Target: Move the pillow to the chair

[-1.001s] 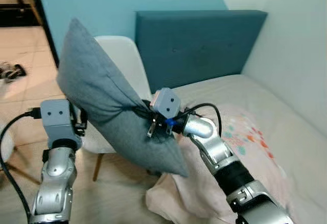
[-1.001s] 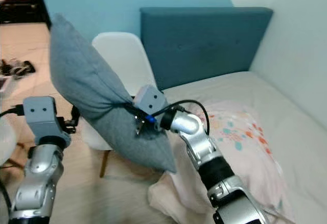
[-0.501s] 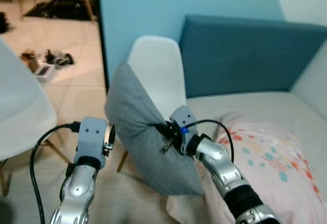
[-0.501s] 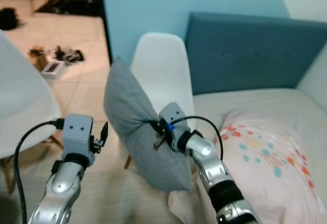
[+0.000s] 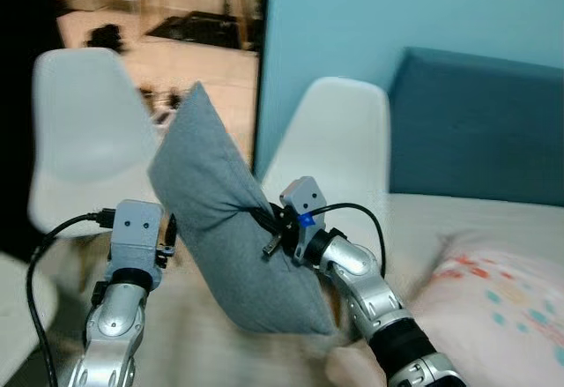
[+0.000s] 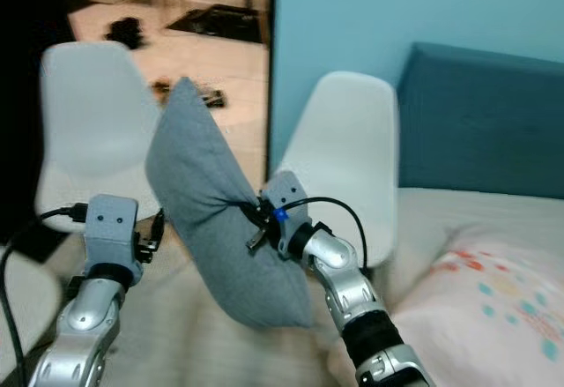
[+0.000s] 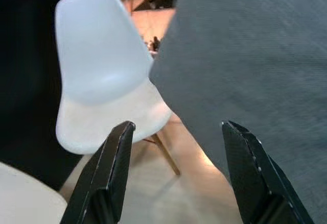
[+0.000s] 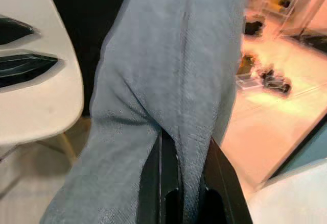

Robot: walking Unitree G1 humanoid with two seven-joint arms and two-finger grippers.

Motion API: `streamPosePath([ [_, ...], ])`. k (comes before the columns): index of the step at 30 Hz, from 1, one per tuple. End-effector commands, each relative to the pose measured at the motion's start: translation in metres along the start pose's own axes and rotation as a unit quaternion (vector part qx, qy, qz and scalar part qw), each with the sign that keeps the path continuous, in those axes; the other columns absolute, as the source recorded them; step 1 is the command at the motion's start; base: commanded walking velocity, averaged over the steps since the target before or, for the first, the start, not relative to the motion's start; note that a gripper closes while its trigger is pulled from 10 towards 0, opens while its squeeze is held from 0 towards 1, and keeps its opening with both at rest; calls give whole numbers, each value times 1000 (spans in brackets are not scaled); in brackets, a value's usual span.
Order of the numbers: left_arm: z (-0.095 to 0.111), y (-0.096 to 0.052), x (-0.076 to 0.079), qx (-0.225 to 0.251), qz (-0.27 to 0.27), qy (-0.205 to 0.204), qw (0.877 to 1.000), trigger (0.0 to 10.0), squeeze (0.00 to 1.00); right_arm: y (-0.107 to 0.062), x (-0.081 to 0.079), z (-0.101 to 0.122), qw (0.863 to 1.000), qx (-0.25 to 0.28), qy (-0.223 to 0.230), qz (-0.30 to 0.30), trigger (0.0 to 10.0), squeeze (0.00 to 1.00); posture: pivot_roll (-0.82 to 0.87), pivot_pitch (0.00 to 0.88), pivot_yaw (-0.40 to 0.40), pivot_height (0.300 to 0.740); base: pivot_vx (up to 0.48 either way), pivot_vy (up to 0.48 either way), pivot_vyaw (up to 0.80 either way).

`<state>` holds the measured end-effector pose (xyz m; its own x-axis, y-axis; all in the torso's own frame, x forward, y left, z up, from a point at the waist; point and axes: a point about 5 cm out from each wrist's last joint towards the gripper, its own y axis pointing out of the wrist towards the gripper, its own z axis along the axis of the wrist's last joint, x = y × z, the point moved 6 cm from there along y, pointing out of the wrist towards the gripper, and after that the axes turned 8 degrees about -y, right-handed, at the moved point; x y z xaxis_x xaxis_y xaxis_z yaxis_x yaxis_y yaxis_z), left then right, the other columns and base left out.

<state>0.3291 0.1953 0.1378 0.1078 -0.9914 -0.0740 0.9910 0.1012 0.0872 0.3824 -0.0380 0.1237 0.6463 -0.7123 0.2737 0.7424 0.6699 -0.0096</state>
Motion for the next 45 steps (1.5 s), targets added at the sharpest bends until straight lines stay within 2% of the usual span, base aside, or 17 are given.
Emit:
streamPosePath([
  [1, -2, 3, 7, -4, -11, -10, 1000, 10000, 0, -2, 28, 10, 998, 12, 6, -54, 0, 0, 11, 0, -122, 740, 0, 0, 800],
  [5, -2, 7, 11, -4, -16, -9, 1000, 10000, 0, -7, 39, 2, 997, -3, 13, -74, 0, 0, 1, 0, -122, 740, 0, 0, 800],
  [7, -2, 9, 13, -3, -21, -10, 1000, 10000, 0, -10, 43, 1, 996, -3, 18, -84, 824, 0, -1, 0, -115, 740, 0, 0, 800],
  [9, -2, 9, 13, -3, -21, -10, 1000, 10000, 0, -10, 43, 1, 996, -3, 18, -84, 824, 0, -1, 0, -115, 740, 0, 0, 800],
  [10, -3, 10, 14, -4, -24, -13, 1000, 10000, 0, -10, 45, 3, 996, 2, 23, -88, 1765, 0, -2, 0, -108, 740, 0, 0, 800],
  [14, -3, 10, 14, -4, -24, -13, 1000, 10000, 0, -10, 46, 4, 996, 4, 24, -88, 1765, 0, -2, 0, -108, 740, 0, 0, 800],
  [15, -3, 10, 15, -6, -29, -17, 999, 10000, 0, -10, 47, 6, 995, 12, 30, -90, 10000, 0, -2, 0, -107, 740, 0, 0, 800],
  [20, -3, 12, 18, -7, -45, -29, 999, 10000, 0, -10, 60, 12, 991, 30, 55, -120, 10000, 0, 5, 0, -114, 740, 295, 0, 160],
  [23, -3, 13, 17, -7, -46, -37, 998, 10000, 0, -7, 64, 14, 989, 30, 54, -131, 10000, 0, 5, 0, -114, 740, 480, 0, 0],
  [41, -6, 10, 17, -5, -50, -39, 998, 10000, 0, -4, 53, 14, 993, 38, 53, -101, 10000, 0, 9, 0, -108, 740, 480, 0, 0],
  [45, -6, 10, 17, -4, -49, -39, 998, 10000, 0, -4, 49, 14, 994, 37, 45, -87, 10000, 0, 9, 0, -109, 740, 480, 0, 794],
])
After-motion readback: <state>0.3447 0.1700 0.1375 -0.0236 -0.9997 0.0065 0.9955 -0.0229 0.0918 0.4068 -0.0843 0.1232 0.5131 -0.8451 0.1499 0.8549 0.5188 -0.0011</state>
